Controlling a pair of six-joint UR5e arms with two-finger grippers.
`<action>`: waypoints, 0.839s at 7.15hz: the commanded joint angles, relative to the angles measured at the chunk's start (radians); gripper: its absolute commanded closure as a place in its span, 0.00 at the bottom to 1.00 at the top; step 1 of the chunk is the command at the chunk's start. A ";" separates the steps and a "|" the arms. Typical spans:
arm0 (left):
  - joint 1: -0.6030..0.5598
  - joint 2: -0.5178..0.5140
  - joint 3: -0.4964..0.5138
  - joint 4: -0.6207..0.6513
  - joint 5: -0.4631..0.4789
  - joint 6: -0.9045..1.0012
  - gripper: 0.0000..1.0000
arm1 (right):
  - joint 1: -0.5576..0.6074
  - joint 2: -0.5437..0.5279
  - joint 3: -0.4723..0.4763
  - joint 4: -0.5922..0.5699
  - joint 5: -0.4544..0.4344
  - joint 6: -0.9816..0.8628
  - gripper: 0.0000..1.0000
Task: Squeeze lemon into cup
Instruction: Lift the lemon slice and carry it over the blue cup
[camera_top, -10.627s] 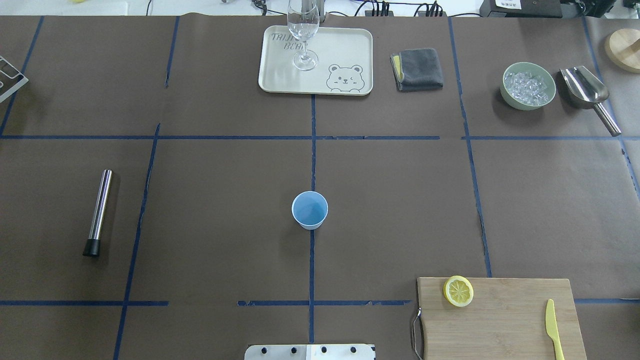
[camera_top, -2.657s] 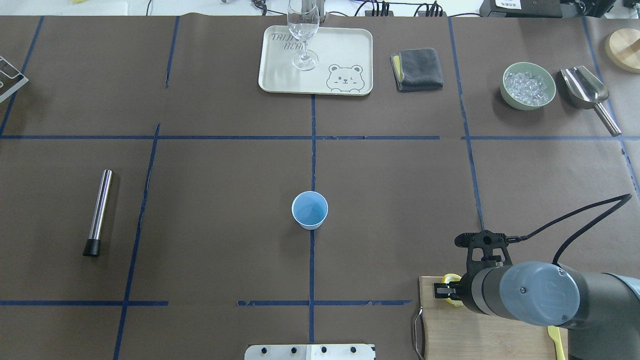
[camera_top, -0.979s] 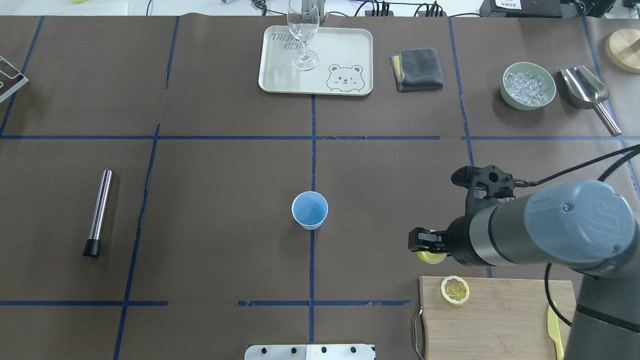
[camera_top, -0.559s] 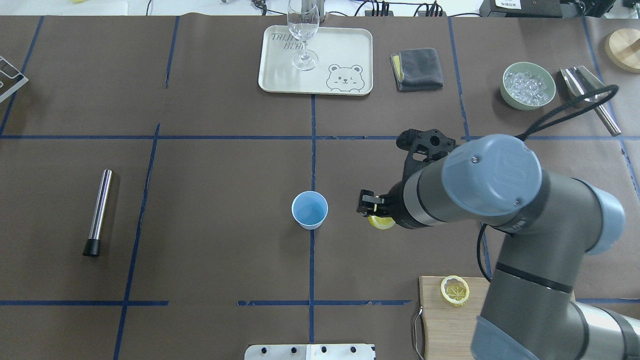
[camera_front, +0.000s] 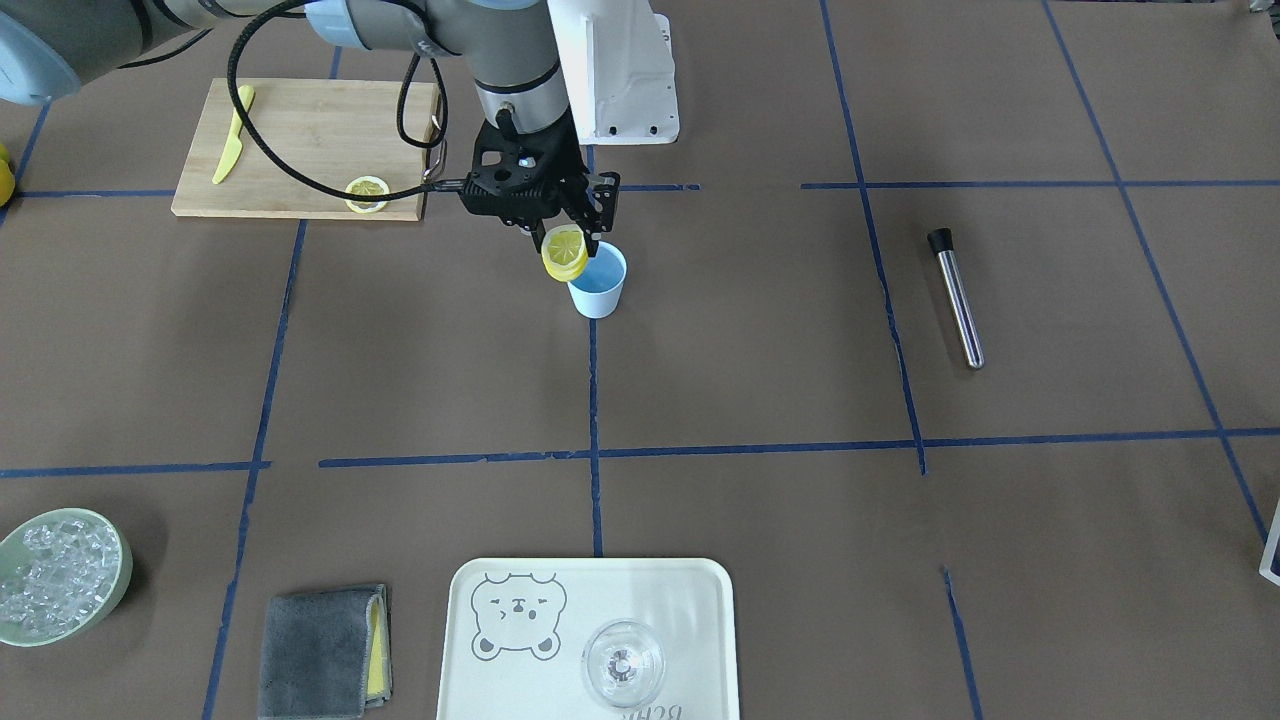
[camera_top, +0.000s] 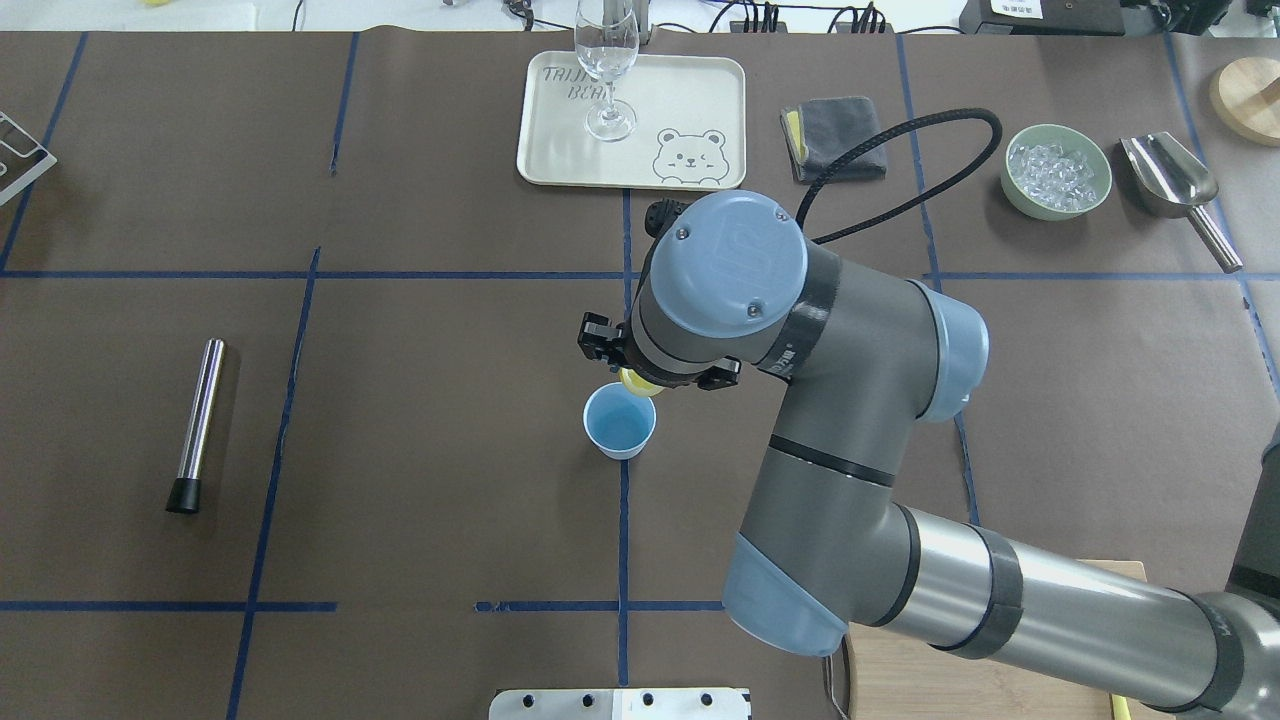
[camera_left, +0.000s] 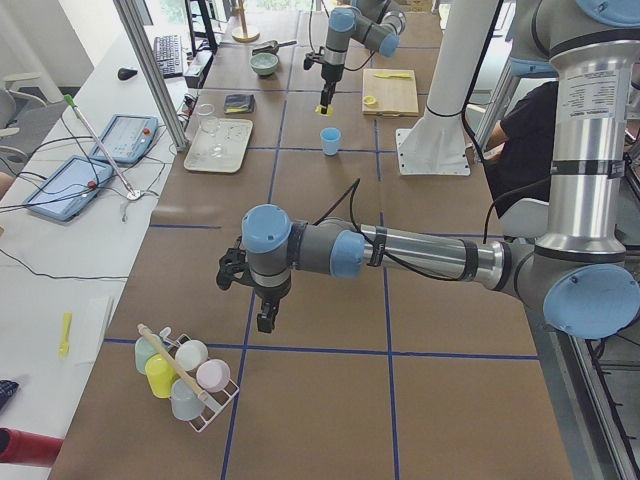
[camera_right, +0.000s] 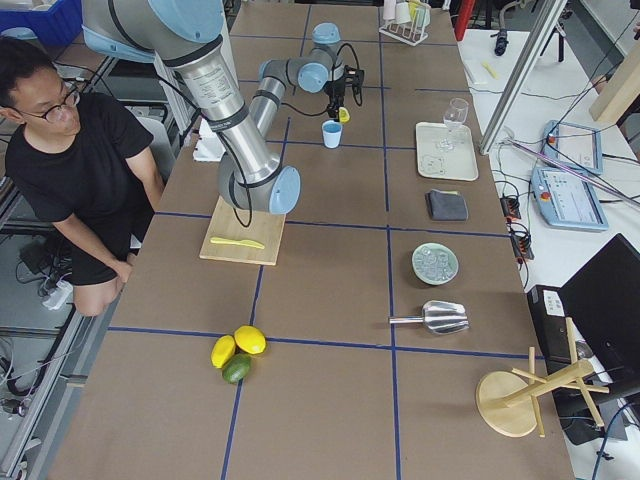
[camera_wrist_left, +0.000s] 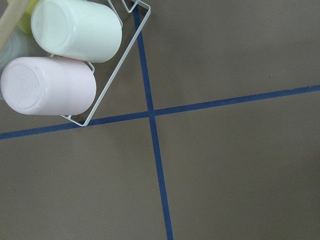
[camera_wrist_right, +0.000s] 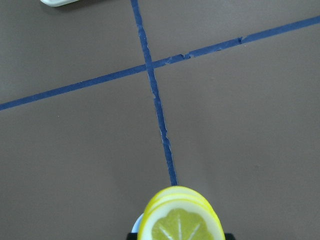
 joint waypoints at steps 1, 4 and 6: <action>0.000 -0.003 0.006 -0.001 0.000 0.000 0.00 | -0.035 0.023 -0.047 0.000 -0.020 0.017 0.38; 0.000 -0.005 0.008 -0.001 0.000 0.000 0.00 | -0.089 0.015 -0.047 -0.003 -0.026 0.045 0.37; 0.000 -0.005 0.008 -0.001 0.000 0.000 0.00 | -0.091 0.017 -0.050 -0.003 -0.029 0.047 0.37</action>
